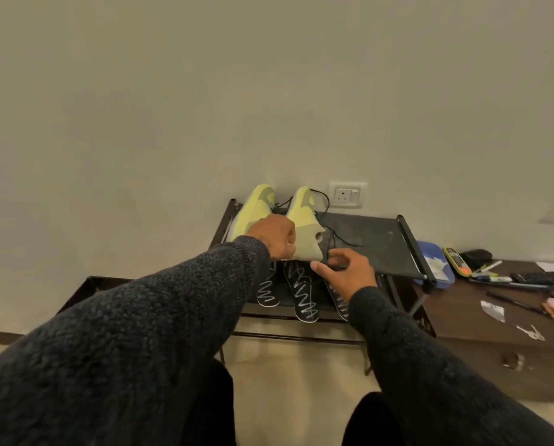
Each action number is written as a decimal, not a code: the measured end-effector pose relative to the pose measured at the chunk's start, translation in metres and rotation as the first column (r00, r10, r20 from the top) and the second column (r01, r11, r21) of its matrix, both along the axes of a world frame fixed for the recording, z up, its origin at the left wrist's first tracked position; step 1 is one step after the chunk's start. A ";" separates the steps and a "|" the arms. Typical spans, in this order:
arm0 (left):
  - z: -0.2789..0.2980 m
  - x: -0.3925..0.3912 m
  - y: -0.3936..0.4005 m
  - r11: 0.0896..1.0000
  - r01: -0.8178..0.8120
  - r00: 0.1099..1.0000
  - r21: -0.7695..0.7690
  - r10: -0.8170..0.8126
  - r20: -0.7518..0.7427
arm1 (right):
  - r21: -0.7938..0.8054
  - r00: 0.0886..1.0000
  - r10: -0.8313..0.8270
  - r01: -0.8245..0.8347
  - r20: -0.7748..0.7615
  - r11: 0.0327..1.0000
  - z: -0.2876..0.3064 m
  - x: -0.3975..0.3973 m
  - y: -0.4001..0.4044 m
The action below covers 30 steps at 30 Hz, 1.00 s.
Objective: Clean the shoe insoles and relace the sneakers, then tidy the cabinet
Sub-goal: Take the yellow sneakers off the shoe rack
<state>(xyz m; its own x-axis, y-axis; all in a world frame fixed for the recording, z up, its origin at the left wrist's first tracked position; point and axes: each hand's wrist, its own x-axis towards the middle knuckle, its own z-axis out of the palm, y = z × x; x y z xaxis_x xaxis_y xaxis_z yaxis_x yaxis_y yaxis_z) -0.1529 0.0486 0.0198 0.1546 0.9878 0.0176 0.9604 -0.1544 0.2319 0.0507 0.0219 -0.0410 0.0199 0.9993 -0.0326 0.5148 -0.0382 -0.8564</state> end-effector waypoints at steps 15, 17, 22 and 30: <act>-0.016 -0.067 -0.003 0.957 0.283 0.938 -0.063 -0.290 -0.190 | -0.289 0.885 -0.076 -0.068 -0.460 0.955 0.009 -0.060 0.038; -0.020 -0.067 -0.004 0.947 0.321 0.895 0.022 -0.296 -0.335 | -0.249 0.888 -0.044 -0.081 -0.457 0.965 0.012 -0.059 0.035; -0.021 -0.084 -0.014 0.964 0.125 0.980 0.233 -0.083 -0.184 | -0.037 0.964 0.076 -0.088 -0.254 0.995 0.015 -0.063 0.029; -0.026 -0.133 -0.098 0.880 -0.148 0.974 0.452 0.051 0.219 | 0.213 0.963 0.202 -0.239 0.179 0.947 0.039 -0.100 -0.007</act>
